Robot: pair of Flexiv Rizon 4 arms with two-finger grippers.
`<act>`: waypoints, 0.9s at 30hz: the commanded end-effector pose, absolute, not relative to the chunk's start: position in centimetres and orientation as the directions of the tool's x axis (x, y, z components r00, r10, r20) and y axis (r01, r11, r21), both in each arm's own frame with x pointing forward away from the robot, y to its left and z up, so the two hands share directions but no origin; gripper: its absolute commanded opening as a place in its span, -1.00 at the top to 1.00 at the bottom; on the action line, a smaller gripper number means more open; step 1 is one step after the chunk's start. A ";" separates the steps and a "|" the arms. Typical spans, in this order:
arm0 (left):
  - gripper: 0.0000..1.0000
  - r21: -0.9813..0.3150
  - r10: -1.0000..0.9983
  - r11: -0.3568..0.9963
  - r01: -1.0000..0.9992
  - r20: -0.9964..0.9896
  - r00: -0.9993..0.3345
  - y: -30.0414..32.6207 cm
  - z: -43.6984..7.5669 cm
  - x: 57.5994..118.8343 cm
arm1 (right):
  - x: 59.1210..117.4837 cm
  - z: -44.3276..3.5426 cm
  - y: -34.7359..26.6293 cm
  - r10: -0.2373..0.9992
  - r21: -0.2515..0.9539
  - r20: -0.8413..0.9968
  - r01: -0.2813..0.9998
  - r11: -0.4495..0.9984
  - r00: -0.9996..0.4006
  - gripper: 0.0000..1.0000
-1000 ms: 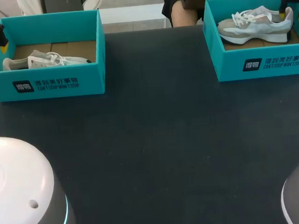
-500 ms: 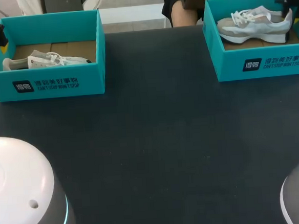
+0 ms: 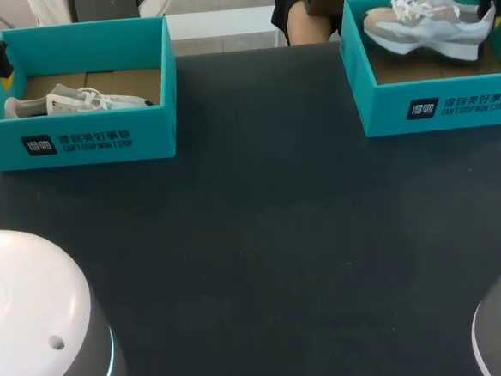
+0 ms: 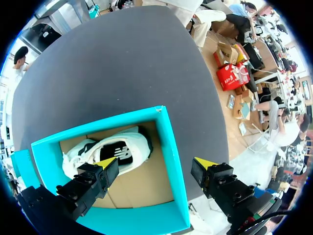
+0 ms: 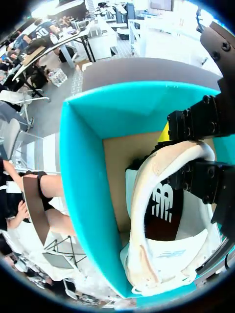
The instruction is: Take the shoe out of the shoebox, open the shoe tongue, remove and reinsert the insole, then place the shoe into the shoebox
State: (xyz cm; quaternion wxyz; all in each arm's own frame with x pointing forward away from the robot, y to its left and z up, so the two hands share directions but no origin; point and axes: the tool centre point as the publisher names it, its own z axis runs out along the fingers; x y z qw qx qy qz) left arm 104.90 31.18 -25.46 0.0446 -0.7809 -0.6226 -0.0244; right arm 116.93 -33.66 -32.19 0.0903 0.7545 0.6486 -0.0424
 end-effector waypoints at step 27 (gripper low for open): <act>-1.00 -0.039 0.970 -0.222 0.974 0.094 0.224 31.2 -25.5 104.9 | 98.2 -12.0 -22.3 0.926 0.272 -0.333 0.958 -0.086 0.178 1.00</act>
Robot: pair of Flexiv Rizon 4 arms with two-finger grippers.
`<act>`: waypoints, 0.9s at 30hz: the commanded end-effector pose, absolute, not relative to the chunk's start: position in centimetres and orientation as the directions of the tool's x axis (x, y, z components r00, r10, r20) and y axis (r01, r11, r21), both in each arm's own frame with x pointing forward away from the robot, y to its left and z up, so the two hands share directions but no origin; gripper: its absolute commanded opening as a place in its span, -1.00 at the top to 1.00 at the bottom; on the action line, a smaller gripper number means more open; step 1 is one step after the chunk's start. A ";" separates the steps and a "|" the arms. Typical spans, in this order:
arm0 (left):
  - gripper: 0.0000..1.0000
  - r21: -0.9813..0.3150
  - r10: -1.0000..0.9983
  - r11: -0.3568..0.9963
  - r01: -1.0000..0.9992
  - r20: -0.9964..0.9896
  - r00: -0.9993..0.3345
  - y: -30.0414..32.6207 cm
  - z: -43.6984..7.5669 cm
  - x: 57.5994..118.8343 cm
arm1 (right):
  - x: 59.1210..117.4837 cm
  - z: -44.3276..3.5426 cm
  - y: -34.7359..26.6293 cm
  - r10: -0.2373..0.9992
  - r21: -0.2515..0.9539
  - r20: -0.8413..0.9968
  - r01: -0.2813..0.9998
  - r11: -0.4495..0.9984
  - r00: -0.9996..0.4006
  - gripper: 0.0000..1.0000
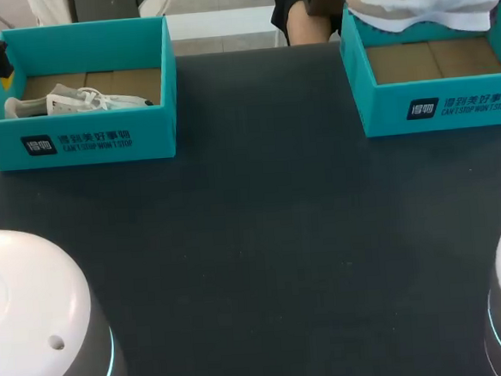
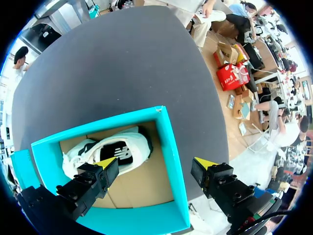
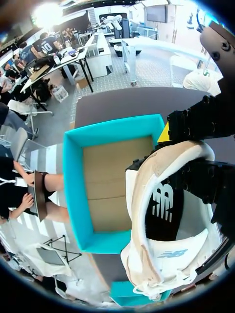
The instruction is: Take the shoe out of the shoebox, open the shoe tongue, remove and reinsert the insole, then place the shoe into the shoebox
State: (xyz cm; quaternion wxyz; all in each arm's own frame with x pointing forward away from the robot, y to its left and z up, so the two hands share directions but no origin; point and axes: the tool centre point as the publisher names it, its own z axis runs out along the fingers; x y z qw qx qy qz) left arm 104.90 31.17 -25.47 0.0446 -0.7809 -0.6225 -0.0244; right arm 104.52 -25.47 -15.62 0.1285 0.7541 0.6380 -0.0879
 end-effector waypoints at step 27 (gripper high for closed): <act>-1.00 -0.039 0.970 -0.222 0.974 0.094 0.224 31.2 -25.5 104.9 | 92.7 -11.5 -17.5 0.916 0.291 -0.345 0.951 -0.103 0.205 1.00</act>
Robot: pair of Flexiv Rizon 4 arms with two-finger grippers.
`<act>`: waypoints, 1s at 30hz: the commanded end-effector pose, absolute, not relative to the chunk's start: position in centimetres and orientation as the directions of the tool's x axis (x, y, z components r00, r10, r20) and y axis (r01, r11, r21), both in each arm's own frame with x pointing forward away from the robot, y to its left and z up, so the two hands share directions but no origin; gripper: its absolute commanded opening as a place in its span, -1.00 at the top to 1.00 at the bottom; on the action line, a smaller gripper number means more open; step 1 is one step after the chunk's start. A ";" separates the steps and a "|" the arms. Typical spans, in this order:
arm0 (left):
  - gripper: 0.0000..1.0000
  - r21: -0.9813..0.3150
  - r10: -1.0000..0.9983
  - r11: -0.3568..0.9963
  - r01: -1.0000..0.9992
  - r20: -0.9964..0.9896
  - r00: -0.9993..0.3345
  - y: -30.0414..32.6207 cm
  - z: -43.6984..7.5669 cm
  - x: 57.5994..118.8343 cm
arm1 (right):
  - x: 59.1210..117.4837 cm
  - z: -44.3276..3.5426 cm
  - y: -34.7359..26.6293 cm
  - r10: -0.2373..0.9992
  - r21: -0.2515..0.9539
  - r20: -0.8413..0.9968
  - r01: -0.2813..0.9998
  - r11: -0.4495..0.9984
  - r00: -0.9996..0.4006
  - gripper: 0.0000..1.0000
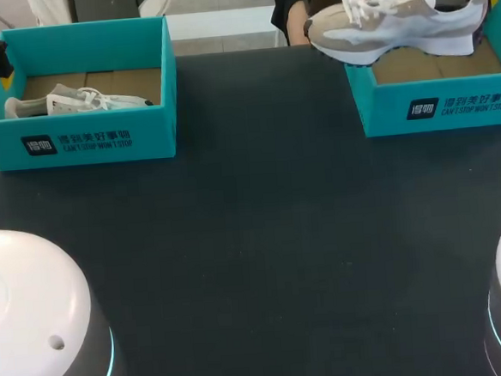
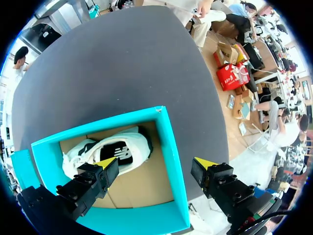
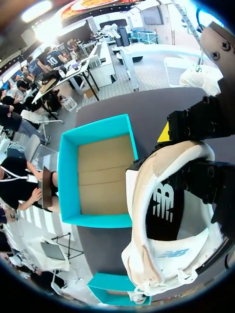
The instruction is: Take the shoe out of the shoebox, open the shoe tongue, remove and reinsert the insole, then place the shoe into the shoebox
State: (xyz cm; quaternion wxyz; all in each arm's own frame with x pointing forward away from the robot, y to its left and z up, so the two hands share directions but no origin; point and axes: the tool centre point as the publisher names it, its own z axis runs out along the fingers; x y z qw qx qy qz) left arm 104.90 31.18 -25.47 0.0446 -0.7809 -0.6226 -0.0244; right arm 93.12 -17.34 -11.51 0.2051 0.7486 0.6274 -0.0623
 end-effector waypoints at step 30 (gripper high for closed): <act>-1.00 -0.039 0.970 -0.222 0.974 0.094 0.224 31.2 -25.5 104.9 | 79.0 -15.7 -4.2 0.919 0.213 -0.311 0.960 -0.179 0.241 1.00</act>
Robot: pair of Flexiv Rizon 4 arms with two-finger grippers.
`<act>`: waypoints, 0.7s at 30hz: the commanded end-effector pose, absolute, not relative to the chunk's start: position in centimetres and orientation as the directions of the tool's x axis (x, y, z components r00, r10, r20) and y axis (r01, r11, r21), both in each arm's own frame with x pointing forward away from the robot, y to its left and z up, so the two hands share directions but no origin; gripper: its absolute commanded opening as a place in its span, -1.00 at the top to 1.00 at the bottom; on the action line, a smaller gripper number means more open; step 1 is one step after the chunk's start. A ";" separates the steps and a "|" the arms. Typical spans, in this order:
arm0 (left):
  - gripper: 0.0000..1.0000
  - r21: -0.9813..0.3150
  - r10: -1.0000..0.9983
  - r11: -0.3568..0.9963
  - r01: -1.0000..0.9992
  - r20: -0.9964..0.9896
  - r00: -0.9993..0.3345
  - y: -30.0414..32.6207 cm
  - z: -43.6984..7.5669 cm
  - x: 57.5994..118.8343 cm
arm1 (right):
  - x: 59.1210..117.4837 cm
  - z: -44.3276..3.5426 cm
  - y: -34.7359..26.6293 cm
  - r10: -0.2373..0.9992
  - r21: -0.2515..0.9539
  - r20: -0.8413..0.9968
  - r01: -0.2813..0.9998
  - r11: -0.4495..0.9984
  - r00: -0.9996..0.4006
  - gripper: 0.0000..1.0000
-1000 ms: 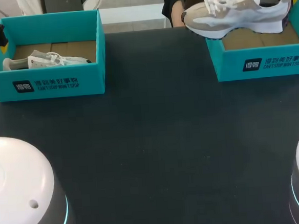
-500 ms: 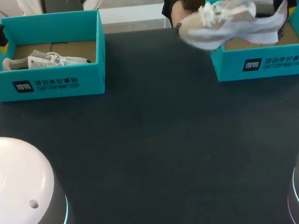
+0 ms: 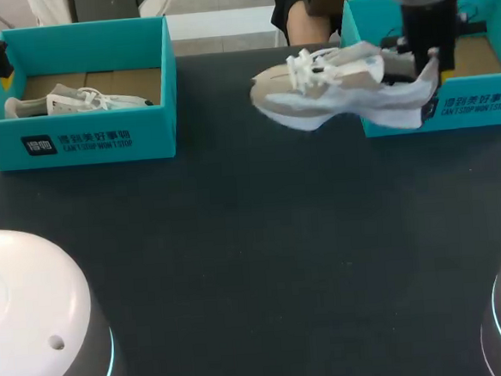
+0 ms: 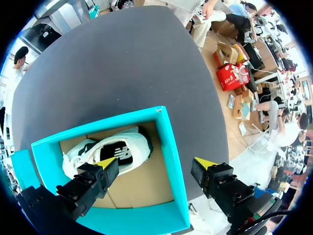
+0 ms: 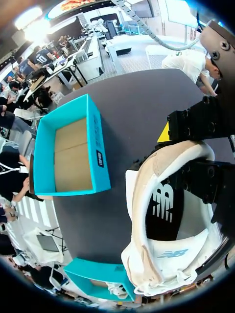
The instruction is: Take the shoe out of the shoebox, open the shoe tongue, remove and reinsert the insole, then place the shoe into the shoebox
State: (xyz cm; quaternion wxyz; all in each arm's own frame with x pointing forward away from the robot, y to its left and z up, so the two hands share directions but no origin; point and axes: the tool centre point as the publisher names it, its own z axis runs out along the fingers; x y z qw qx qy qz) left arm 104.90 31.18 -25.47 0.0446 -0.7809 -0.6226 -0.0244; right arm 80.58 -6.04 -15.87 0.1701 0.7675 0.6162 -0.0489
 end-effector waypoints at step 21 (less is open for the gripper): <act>-1.00 -0.039 0.970 -0.222 0.974 0.094 0.224 31.2 -25.5 104.9 | 71.6 -17.0 2.5 0.900 0.111 -0.366 0.972 -0.209 0.235 1.00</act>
